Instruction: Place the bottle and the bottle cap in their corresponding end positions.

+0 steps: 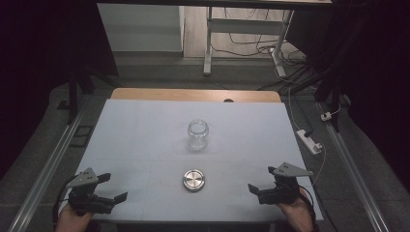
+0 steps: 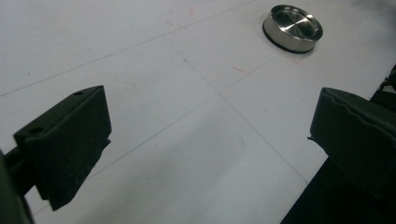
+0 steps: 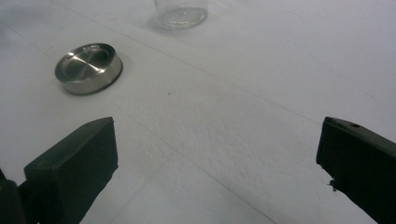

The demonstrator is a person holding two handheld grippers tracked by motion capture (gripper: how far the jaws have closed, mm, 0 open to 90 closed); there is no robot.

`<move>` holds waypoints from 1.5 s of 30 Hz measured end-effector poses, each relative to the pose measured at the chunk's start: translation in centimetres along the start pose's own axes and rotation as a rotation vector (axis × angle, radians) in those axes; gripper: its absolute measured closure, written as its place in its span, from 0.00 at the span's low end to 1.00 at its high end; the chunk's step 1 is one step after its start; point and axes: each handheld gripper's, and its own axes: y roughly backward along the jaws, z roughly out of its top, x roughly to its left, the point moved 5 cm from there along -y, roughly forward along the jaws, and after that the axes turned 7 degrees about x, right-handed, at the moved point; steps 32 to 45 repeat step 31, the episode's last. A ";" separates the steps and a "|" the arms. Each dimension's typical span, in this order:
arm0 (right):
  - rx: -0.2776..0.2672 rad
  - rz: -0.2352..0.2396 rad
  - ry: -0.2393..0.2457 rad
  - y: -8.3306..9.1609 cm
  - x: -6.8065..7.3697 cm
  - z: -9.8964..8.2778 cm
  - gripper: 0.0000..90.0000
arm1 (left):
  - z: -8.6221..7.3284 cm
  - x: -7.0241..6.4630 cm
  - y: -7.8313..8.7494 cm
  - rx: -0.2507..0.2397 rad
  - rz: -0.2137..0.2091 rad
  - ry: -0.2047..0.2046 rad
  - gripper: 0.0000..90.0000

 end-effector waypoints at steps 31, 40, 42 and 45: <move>0.067 -0.067 -0.081 1.9 -0.8 -3.8 0.00 | -2.7 1.1 0.7 0.040 0.065 0.087 0.00; 0.067 -0.067 -0.081 1.9 -0.8 -3.8 0.00 | -2.7 1.1 0.7 0.040 0.065 0.087 0.00; 0.067 -0.067 -0.081 1.9 -0.8 -3.8 0.00 | -2.7 1.1 0.7 0.040 0.065 0.087 0.00; 0.067 -0.067 -0.081 1.9 -0.8 -3.8 0.00 | -2.7 1.1 0.7 0.040 0.065 0.087 0.00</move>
